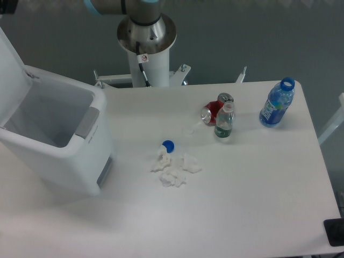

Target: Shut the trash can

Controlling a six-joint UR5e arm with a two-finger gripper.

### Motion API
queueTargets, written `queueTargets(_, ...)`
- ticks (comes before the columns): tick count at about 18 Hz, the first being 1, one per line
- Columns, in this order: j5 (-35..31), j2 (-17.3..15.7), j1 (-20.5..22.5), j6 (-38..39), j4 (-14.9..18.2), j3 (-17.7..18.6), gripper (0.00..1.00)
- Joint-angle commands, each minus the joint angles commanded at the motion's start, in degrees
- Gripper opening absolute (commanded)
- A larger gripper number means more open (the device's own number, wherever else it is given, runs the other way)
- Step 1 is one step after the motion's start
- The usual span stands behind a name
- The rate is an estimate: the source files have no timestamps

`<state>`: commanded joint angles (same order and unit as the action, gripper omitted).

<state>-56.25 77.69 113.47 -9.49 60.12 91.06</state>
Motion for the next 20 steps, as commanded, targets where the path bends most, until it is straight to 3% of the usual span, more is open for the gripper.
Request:
queueTargets(5,3.6,0.09,-0.61,-0.09,0.0,0.09,1.0)
queueTargets(14,4.31,3.07,-4.48,-0.44,-0.09,-0.09,1.0)
queueTargets(20,4.4,3.25,-5.62,-0.09,0.0,-0.53,1.0)
